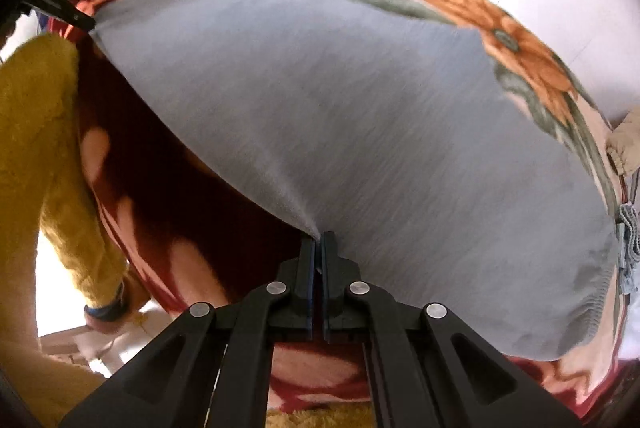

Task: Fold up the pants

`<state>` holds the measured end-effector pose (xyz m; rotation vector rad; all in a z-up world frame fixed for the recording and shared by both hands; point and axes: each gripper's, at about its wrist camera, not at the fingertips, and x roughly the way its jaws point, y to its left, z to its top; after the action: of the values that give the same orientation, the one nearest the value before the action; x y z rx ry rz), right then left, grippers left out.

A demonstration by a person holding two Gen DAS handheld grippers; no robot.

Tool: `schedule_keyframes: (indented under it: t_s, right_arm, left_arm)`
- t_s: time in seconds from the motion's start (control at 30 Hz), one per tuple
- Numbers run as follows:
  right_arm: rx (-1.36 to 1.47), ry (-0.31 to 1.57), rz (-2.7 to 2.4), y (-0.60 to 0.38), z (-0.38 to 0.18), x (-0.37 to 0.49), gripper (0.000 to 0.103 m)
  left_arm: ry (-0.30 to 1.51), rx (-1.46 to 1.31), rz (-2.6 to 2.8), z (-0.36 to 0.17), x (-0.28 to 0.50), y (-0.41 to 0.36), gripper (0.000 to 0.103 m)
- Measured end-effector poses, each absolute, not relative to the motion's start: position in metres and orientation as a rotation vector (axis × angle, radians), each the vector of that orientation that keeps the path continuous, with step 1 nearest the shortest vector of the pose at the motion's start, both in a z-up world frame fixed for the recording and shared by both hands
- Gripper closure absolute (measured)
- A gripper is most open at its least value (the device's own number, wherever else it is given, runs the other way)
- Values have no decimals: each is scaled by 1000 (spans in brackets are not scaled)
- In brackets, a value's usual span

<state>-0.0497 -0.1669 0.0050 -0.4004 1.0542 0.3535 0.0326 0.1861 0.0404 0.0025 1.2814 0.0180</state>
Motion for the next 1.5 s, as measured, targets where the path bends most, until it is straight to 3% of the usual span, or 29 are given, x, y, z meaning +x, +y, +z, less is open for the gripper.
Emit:
schedule_keyframes:
  t_s: [0.13,0.17,0.2,0.23,0.3,0.67,0.97,1.2,1.5]
  right_arm:
    - [-317,1052,375,-174,27,-53,93]
    - [-277,1039,394,-177,35,-54,90]
    - [-241,1024,405,-182,42,-54,83]
    - [-204,1005,400,-187,49,-53,76]
    - [-160,984,368,-195,54,-45,74]
    - [-46,1094,36,-274,14,3,74]
    - [178,1060,-150,-380,31,-34,74]
    - [333,1082,-245,-429,2,-30,79]
    - [333,955,-193,-408,30,-46,78]
  left_arm:
    - [1235,-39,26,62,27,196,78]
    - [1213,-57,9,70,28,195,69]
    - [1186,-73,-8,80,30,194,63]
    - [1165,-80,-23,86,33,191,61]
    - [1122,-87,-69,96,44,179,58]
    - [1181,-99,-78,37,106,125,58]
    - [1186,-11,-41,48,100,122,62]
    - [1130,47,-289,71,103,19,61]
    - [1073,59,-543,72,110,-125,63]
